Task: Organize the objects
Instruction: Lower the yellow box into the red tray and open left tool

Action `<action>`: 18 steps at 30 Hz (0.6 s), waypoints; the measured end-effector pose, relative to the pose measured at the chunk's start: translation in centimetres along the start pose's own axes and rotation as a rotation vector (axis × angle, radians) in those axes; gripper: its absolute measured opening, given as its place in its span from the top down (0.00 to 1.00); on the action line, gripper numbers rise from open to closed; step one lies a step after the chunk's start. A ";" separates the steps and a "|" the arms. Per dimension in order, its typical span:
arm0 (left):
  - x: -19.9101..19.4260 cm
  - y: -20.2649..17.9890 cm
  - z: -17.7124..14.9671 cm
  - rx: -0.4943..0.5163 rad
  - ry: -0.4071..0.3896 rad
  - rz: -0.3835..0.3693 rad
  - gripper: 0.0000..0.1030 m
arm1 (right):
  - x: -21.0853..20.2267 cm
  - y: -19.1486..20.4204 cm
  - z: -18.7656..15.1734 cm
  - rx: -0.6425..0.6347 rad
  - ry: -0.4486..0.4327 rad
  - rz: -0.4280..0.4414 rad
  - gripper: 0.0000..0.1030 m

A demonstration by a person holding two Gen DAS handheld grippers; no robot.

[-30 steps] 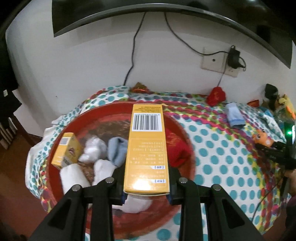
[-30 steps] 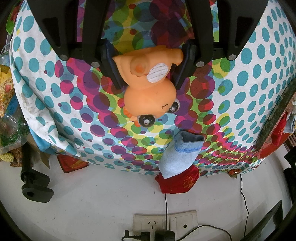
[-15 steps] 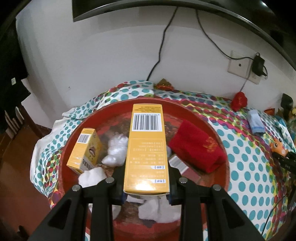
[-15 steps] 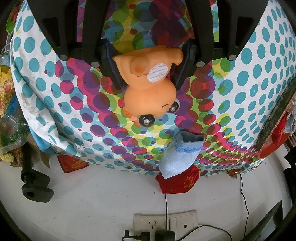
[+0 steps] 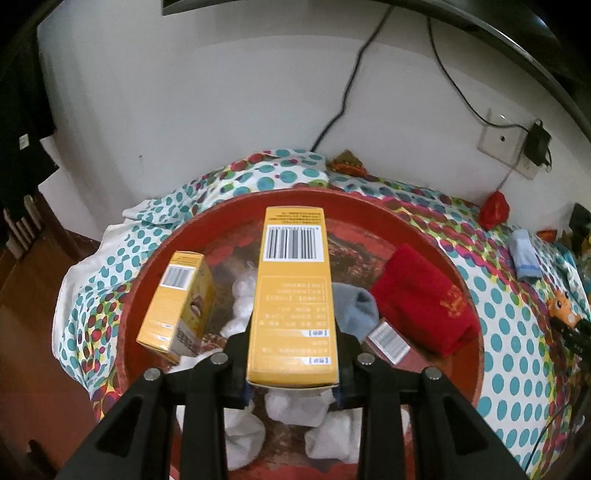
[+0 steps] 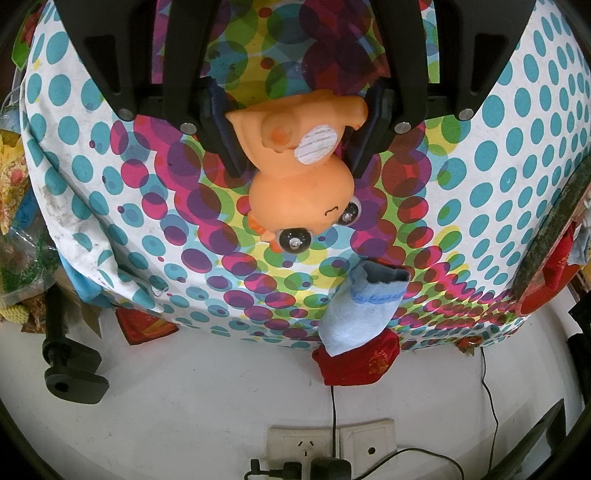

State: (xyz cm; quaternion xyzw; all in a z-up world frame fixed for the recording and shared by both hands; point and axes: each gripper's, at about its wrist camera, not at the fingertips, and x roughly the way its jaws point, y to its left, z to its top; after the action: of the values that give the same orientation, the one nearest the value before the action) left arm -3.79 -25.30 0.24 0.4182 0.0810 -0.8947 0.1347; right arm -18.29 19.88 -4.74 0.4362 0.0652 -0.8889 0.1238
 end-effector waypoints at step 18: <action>2.6 2.9 2.3 -0.023 0.016 0.018 0.70 | 0.2 -0.1 0.0 0.005 0.001 -0.006 0.44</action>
State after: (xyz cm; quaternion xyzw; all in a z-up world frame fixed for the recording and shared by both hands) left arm -6.15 -29.11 -0.45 0.4245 0.0887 -0.8890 0.1471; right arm -18.42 19.95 -4.86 0.4367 0.0645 -0.8892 0.1202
